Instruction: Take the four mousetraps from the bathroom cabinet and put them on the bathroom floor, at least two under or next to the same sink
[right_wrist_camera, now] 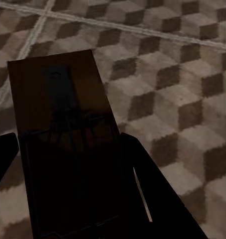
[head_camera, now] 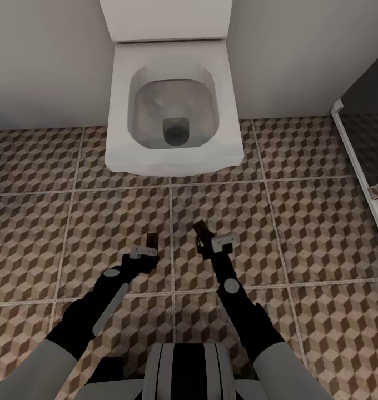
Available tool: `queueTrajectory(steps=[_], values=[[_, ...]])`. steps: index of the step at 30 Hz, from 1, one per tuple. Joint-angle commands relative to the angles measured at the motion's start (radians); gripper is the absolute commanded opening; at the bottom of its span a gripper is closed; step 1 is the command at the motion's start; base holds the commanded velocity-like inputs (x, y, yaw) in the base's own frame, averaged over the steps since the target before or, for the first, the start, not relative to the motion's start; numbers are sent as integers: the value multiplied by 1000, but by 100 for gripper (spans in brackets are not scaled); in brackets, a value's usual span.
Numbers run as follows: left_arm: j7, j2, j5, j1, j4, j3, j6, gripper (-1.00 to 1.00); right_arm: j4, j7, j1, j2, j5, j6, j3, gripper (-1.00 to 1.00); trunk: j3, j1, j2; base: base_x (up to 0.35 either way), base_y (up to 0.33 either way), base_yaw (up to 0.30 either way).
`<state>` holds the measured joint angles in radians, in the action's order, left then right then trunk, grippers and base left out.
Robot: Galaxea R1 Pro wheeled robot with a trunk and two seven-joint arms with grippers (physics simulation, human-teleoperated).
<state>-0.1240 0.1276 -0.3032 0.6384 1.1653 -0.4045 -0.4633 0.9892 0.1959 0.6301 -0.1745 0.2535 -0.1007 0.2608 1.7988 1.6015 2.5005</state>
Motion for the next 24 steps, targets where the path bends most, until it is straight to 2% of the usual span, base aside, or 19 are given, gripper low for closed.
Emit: queueTrajectory(steps=[1,10,24], values=[[-9,1,-9,1,1,-4,-4,-100,0,8,0,0,8,-1,1,-100,0,0,0,0,0,0],[-9,1,-9,1,-7,-4,-5,-100,3,8,0,0,7,1,1,-100,34,4,2,0,0,0],[-9,1,-8,1,2,-4,-5,-100,3,8,0,0,7,1,2,-100,34,10,6,0,0,0]])
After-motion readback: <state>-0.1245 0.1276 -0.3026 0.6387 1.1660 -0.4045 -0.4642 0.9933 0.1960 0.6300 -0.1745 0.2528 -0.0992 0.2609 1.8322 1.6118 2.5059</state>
